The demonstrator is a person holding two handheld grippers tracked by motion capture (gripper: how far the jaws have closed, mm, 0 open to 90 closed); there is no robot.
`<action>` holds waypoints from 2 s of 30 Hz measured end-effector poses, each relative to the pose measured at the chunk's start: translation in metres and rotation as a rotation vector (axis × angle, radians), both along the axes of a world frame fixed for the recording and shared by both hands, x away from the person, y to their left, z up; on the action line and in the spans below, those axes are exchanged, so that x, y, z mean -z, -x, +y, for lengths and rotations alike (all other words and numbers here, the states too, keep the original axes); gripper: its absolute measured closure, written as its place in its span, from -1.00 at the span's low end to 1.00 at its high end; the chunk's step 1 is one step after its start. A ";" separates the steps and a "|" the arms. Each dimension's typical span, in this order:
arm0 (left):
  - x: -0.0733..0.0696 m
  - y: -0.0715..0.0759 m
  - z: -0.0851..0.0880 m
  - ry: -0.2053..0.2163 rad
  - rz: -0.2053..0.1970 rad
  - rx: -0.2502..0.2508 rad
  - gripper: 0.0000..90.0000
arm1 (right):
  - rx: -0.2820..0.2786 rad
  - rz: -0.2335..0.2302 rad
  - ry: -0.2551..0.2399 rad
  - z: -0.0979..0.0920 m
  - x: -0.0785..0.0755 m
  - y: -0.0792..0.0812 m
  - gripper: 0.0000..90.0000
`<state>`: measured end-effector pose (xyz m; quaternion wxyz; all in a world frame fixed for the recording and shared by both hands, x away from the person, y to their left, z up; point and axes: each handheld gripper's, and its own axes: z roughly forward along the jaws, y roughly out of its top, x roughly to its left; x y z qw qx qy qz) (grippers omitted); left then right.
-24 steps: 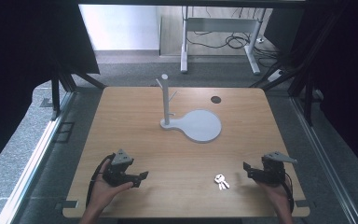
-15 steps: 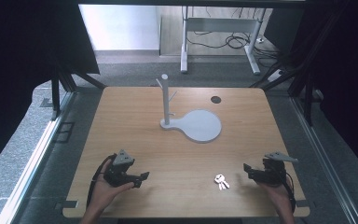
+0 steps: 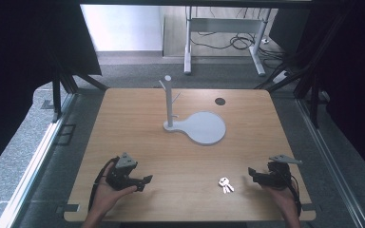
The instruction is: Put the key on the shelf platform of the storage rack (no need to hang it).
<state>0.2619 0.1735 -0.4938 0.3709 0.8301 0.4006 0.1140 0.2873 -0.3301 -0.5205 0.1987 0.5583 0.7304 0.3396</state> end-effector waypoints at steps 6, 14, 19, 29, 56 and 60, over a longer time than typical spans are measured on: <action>0.000 0.000 0.000 0.003 0.002 -0.006 -0.53 | -0.009 0.002 0.007 -0.001 -0.001 -0.001 -0.72; -0.001 -0.001 0.002 0.003 0.000 -0.009 -0.53 | -0.041 0.005 0.021 -0.001 -0.003 -0.002 -0.62; -0.008 0.003 0.004 0.013 -0.022 -0.009 -0.53 | -0.101 0.039 0.063 0.007 -0.012 -0.003 -0.56; -0.006 0.003 0.000 0.007 -0.012 0.002 -0.53 | -0.193 0.073 0.097 0.015 -0.046 -0.007 -0.47; -0.005 0.004 -0.005 0.001 -0.009 0.015 -0.53 | -0.355 0.224 0.221 0.057 -0.080 -0.019 -0.37; -0.005 0.005 -0.005 0.003 -0.010 0.018 -0.53 | -0.362 0.247 0.232 0.063 -0.077 -0.020 -0.35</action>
